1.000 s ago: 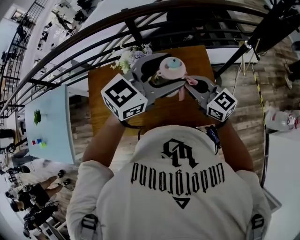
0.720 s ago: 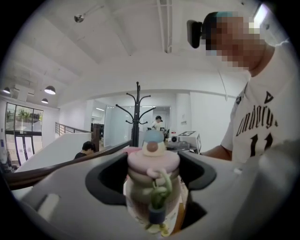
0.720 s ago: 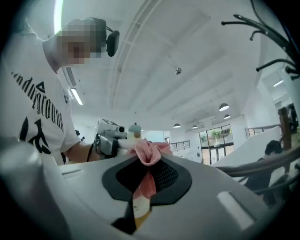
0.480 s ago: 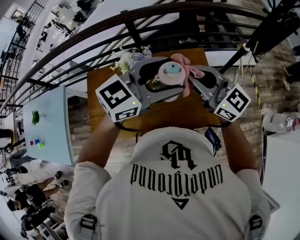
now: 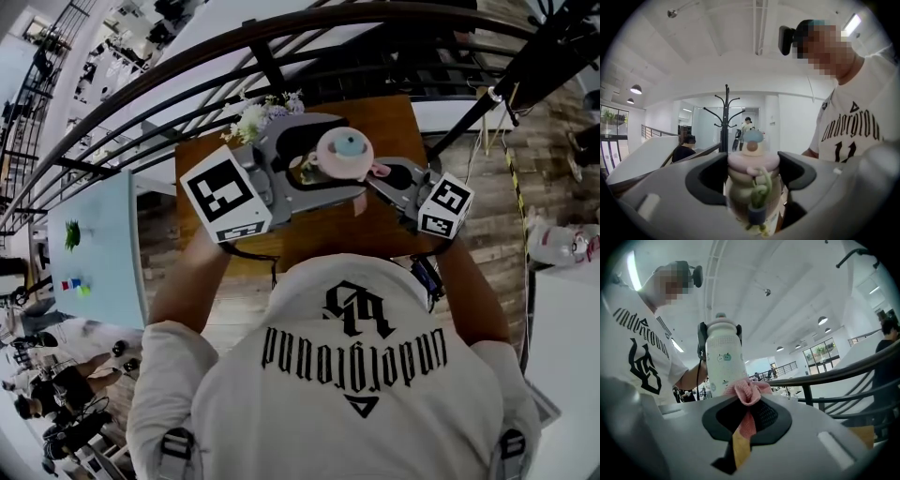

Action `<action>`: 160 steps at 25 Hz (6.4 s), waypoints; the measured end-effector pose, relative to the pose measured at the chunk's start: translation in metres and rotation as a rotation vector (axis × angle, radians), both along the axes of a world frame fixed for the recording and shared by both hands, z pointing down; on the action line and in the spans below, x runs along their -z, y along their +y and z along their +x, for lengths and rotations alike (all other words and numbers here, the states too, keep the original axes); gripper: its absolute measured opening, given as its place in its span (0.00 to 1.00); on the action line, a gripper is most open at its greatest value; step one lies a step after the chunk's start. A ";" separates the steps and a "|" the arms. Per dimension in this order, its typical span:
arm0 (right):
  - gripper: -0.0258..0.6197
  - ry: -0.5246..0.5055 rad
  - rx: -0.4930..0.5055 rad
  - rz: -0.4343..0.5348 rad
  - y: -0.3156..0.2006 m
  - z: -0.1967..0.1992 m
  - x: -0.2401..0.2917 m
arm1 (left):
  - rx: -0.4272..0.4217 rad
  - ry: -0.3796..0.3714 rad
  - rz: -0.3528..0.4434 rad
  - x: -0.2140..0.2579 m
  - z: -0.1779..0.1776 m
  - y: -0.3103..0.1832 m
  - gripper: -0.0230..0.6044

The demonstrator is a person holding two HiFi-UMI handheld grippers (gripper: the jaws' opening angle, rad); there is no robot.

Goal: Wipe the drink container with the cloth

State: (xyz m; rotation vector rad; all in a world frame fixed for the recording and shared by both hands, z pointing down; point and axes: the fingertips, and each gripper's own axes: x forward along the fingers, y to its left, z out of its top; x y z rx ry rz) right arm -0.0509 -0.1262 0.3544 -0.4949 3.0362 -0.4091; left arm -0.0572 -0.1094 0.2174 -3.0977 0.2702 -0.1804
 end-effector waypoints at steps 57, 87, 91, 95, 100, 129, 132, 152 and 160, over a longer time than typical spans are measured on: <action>0.08 -0.151 0.362 -0.100 -0.005 -0.001 0.030 | -0.168 -0.018 -0.041 0.009 0.008 0.032 0.65; 0.08 -0.211 0.155 0.143 0.007 0.021 0.116 | -0.020 0.008 -0.003 0.000 -0.001 -0.010 0.65; 0.08 -0.205 0.142 0.195 0.005 0.023 0.133 | 0.027 0.035 -0.006 0.006 0.001 -0.023 0.65; 0.08 -0.185 0.106 0.133 0.008 0.016 0.095 | 0.065 0.047 -0.005 0.009 -0.005 -0.030 0.65; 0.08 -0.128 0.065 0.047 0.007 0.001 0.030 | 0.112 0.043 -0.016 0.000 -0.013 -0.045 0.65; 0.08 0.047 -0.104 0.155 -0.006 -0.015 0.011 | 0.356 0.051 -0.055 -0.015 -0.012 -0.095 0.65; 0.08 0.038 -0.125 0.177 -0.008 -0.014 0.027 | 0.371 0.046 -0.068 -0.022 -0.012 -0.097 0.65; 0.08 0.130 -0.174 0.091 -0.012 0.010 -0.040 | 0.402 0.044 -0.100 -0.061 -0.008 -0.092 0.65; 0.08 0.191 -0.244 0.028 -0.024 0.037 -0.074 | 0.420 0.043 -0.128 -0.101 -0.012 -0.082 0.65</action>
